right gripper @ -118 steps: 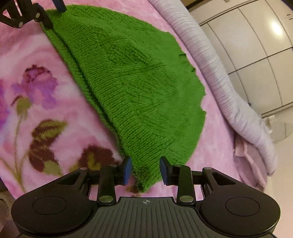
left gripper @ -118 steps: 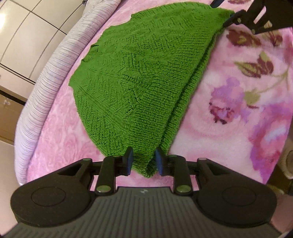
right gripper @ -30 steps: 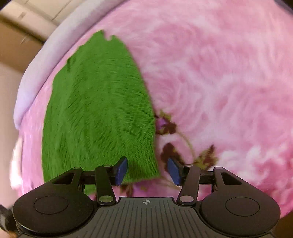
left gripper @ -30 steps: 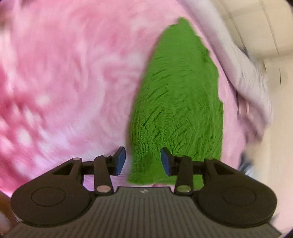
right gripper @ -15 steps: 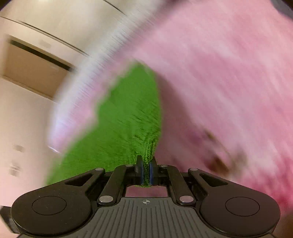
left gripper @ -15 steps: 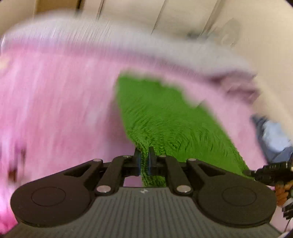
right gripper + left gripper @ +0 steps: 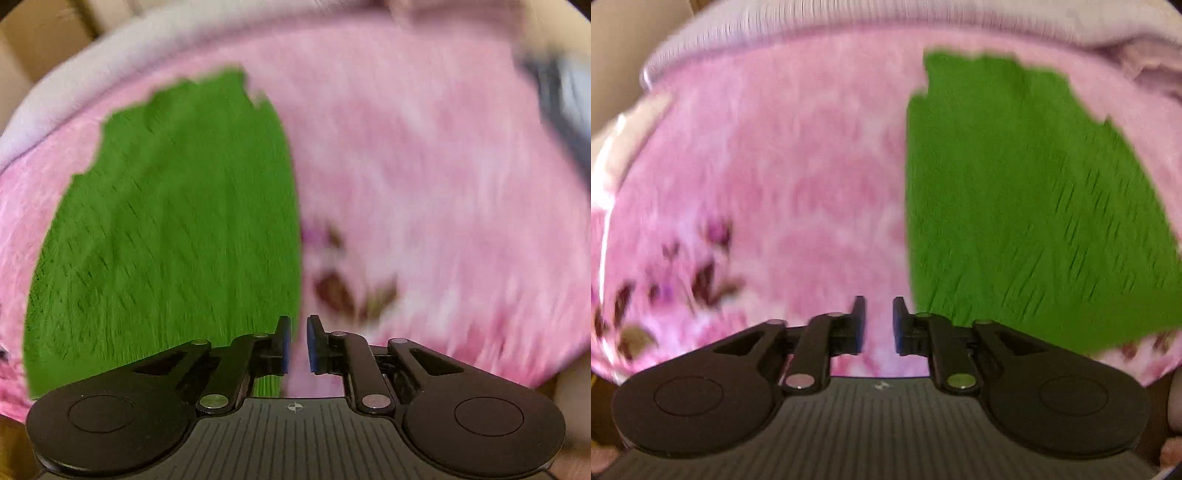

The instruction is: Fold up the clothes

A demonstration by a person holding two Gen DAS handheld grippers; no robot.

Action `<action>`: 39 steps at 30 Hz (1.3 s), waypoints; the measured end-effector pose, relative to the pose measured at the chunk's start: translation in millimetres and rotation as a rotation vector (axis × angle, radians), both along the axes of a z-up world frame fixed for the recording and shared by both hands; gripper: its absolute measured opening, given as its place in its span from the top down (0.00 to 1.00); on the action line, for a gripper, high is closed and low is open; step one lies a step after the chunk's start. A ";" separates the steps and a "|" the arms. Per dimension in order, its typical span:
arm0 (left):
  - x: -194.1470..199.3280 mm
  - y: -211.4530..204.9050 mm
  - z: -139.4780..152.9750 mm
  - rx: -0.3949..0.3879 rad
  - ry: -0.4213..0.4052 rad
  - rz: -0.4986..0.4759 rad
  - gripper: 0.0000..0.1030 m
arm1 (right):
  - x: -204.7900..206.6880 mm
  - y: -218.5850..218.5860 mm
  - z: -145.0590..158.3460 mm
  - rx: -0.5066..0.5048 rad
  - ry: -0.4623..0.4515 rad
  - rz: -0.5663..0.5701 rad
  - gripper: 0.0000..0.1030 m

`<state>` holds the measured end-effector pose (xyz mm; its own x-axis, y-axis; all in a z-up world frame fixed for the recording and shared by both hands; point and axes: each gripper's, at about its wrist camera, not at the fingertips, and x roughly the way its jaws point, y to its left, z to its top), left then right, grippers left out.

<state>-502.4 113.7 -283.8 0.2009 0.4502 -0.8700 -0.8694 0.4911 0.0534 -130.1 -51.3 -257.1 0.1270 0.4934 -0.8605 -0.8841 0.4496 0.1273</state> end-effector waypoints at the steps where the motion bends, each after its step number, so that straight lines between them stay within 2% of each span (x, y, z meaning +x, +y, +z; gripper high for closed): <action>1: 6.1 4.4 3.3 -0.004 -0.053 -0.022 0.89 | -4.9 6.4 3.0 0.025 -0.024 0.049 0.84; 5: 49.2 17.6 -11.3 -0.114 -0.283 -0.172 0.90 | -31.0 52.8 -17.2 0.089 -0.046 0.264 0.84; 7: 80.9 19.7 -26.2 -0.114 -0.326 -0.257 0.91 | -46.6 82.3 -32.7 0.117 -0.079 0.362 0.84; 10: 118.6 18.4 -48.0 -0.057 -0.310 -0.349 0.91 | -60.2 117.8 -61.5 0.147 -0.121 0.451 0.84; 12: 135.7 13.7 -65.0 0.001 -0.214 -0.413 0.89 | -65.1 133.7 -83.4 0.103 -0.157 0.504 0.84; 14: 135.1 11.2 -80.9 0.069 -0.134 -0.448 0.83 | -63.0 132.0 -100.7 0.059 -0.205 0.525 0.84; 16: 124.3 10.3 -81.1 0.076 -0.129 -0.439 0.80 | -52.6 119.0 -100.3 0.035 -0.196 0.482 0.84; 20: 115.4 13.1 -60.1 0.012 -0.121 -0.418 0.78 | -33.2 100.3 -87.4 -0.011 -0.122 0.428 0.84; 23: 110.9 28.3 -40.3 -0.011 -0.148 -0.365 0.76 | -11.4 107.0 -73.0 0.002 -0.027 0.403 0.82; 24: 107.2 39.1 -36.3 -0.015 -0.165 -0.329 0.72 | 0.8 110.4 -69.7 0.017 0.001 0.372 0.74; 25: 103.4 50.0 -32.4 -0.018 -0.182 -0.293 0.69 | 13.3 109.4 -64.0 0.030 0.021 0.335 0.57; 27: 95.3 81.7 -30.5 -0.022 -0.217 -0.183 0.62 | 46.6 113.5 -61.2 0.069 0.060 0.225 0.41; 29: 87.4 116.1 -35.0 -0.024 -0.211 -0.053 0.61 | 75.6 122.0 -65.5 0.099 0.098 0.127 0.39; 32: 73.2 157.5 -49.5 -0.049 -0.216 0.109 0.56 | 107.7 140.8 -83.9 0.091 0.175 0.021 0.39; 34: 67.2 178.3 -66.8 -0.122 -0.227 0.189 0.57 | 118.4 148.8 -94.6 0.083 0.215 -0.023 0.39; 35: 65.7 184.4 -74.9 -0.170 -0.265 0.206 0.59 | 121.6 151.3 -98.3 0.086 0.236 -0.036 0.39; 36: 64.2 190.5 -83.0 -0.218 -0.304 0.222 0.60 | 121.9 154.7 -99.6 0.091 0.239 -0.043 0.40; 37: 66.3 191.7 -85.1 -0.210 -0.333 0.218 0.69 | 118.9 157.9 -99.8 0.085 0.227 -0.037 0.59; 38: 71.1 193.2 -86.2 -0.205 -0.353 0.184 0.83 | 115.0 161.0 -99.9 0.075 0.211 -0.027 0.79; 39: 76.7 193.7 -85.9 -0.203 -0.335 0.160 0.91 | 111.1 164.1 -100.0 0.065 0.196 -0.018 0.94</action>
<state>-425.7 307.4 -369.6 0.4292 0.3244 -0.8430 -0.8884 0.3201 -0.3291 -19.0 112.8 -357.1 -0.0304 0.5479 -0.8360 -0.8318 0.4499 0.3251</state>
